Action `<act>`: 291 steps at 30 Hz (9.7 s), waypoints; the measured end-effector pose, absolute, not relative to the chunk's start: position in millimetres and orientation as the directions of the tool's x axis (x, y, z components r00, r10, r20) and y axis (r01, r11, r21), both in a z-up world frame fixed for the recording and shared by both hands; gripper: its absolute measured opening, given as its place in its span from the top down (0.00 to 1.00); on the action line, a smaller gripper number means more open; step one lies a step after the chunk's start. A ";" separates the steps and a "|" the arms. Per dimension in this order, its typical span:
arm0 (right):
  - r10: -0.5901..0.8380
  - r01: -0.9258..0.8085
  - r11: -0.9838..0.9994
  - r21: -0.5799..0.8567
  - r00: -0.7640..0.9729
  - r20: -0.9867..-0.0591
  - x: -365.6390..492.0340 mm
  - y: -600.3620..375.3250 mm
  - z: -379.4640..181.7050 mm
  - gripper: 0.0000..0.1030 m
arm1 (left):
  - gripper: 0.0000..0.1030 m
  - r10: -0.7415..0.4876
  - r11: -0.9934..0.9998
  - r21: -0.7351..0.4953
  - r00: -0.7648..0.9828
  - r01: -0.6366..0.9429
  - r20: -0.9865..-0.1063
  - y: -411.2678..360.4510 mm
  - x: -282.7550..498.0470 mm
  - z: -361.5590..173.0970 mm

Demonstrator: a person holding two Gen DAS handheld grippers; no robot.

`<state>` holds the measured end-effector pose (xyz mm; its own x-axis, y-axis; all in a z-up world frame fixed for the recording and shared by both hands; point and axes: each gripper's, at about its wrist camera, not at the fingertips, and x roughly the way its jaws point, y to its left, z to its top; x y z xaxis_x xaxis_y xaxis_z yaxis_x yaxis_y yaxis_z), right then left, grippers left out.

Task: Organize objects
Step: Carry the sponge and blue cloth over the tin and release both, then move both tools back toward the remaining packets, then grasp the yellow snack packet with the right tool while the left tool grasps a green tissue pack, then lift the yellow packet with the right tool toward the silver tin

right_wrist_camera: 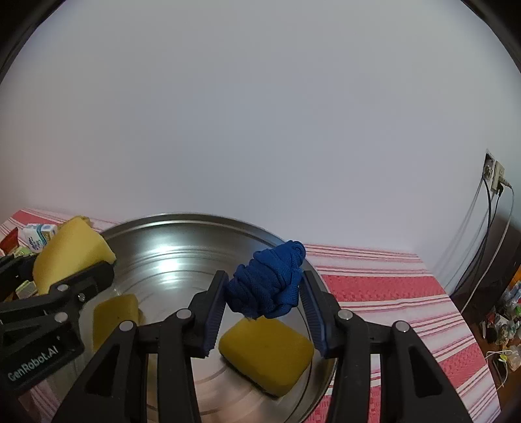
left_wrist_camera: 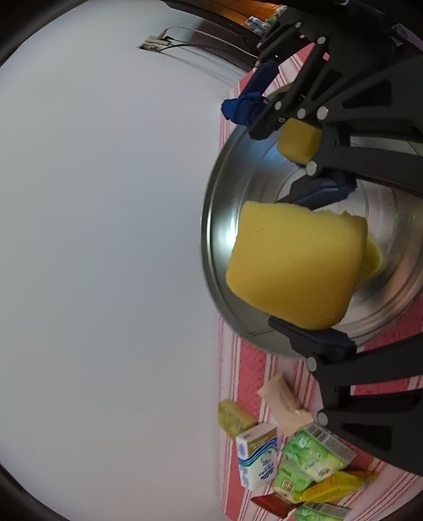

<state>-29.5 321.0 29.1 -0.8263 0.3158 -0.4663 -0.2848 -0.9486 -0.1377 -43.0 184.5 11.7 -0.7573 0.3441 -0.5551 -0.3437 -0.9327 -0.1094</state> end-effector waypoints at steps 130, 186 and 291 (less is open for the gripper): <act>-0.104 0.445 -0.836 -0.321 -0.704 -0.703 -82.1 -19.9 -33.1 0.39 | 0.00 0.059 -0.994 -0.106 -0.700 0.024 -0.711 -173.2 -76.6 -31.8; -0.454 0.566 -0.816 0.123 -0.493 -0.742 -73.2 53.4 -36.4 0.35 | 0.50 0.167 -0.985 -0.154 -0.624 -0.075 -0.764 -133.2 -94.5 -41.0; -0.002 0.005 -1.000 -0.007 -0.904 -0.428 -26.9 192.0 41.5 0.49 | 0.50 0.197 -0.980 -0.075 -0.839 -0.185 -0.508 -42.2 -35.5 8.1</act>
<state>-26.9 192.0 41.5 -0.9038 -0.0019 -0.4280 0.0054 -1.0000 -0.0070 -35.5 -42.2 8.1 -0.8388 0.1969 -0.5076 -0.1847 -0.9799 -0.0748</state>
